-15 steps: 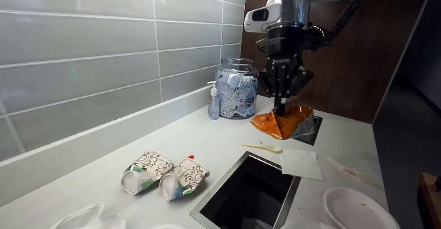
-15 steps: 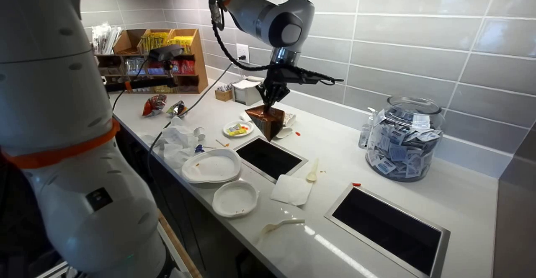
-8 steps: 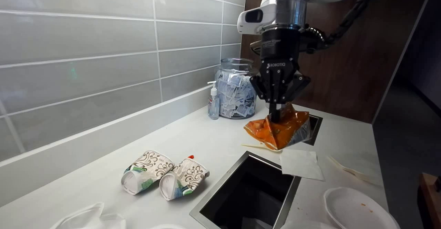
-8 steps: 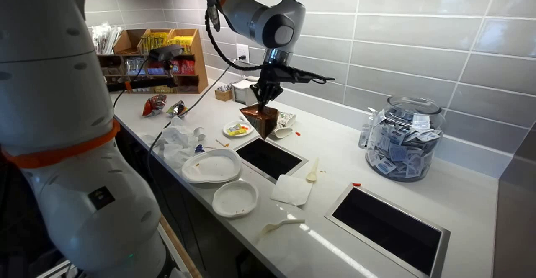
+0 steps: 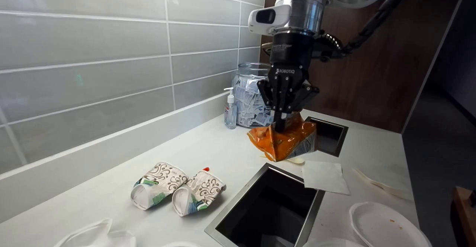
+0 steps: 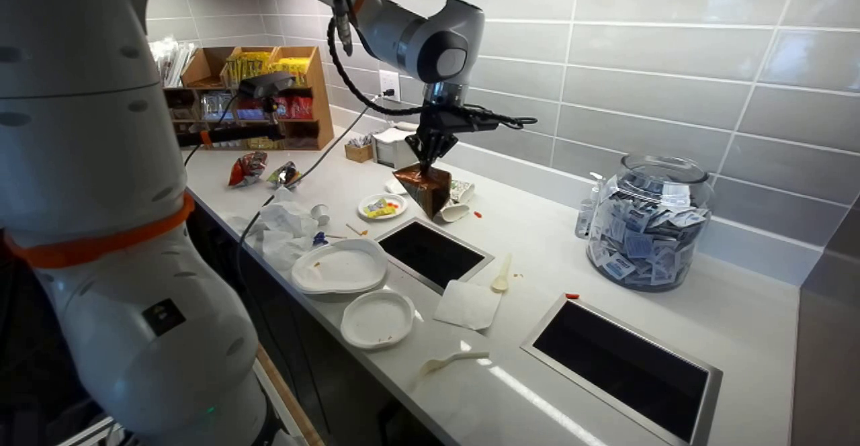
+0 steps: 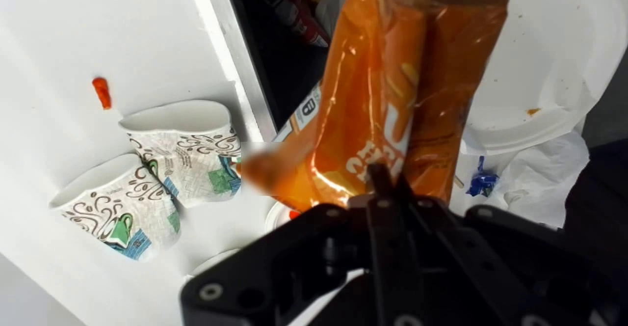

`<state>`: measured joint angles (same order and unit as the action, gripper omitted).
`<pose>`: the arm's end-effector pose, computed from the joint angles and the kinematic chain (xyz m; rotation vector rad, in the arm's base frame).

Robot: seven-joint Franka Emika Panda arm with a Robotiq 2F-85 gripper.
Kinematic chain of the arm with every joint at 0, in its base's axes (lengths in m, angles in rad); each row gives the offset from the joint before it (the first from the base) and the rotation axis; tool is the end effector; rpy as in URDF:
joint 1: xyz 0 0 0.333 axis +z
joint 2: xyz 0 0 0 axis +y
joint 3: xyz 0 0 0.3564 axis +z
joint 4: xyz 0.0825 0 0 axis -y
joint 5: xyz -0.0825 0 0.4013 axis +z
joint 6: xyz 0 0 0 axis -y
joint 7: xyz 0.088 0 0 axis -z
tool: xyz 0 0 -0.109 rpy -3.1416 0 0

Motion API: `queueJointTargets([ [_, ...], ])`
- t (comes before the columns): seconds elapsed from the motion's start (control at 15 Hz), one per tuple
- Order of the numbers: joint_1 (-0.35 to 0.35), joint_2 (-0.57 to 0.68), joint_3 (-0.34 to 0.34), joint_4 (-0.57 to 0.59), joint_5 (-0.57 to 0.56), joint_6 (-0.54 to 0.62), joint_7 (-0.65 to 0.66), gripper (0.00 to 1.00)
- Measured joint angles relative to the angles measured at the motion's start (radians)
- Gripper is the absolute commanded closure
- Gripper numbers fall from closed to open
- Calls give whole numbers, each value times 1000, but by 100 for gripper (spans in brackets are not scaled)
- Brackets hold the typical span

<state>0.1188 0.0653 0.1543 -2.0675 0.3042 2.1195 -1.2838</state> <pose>0.5519 0.1680 0.4315 -2.2189 -1.8602 -0.1724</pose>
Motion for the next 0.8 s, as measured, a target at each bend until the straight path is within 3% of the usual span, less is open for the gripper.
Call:
queueJointTargets([
  [0.53,0,6,2,1,0,4,0,7],
  [0.6,0,7,2,1,0,4,0,1],
  [0.8,-1,11,1,1,0,4,9,0],
])
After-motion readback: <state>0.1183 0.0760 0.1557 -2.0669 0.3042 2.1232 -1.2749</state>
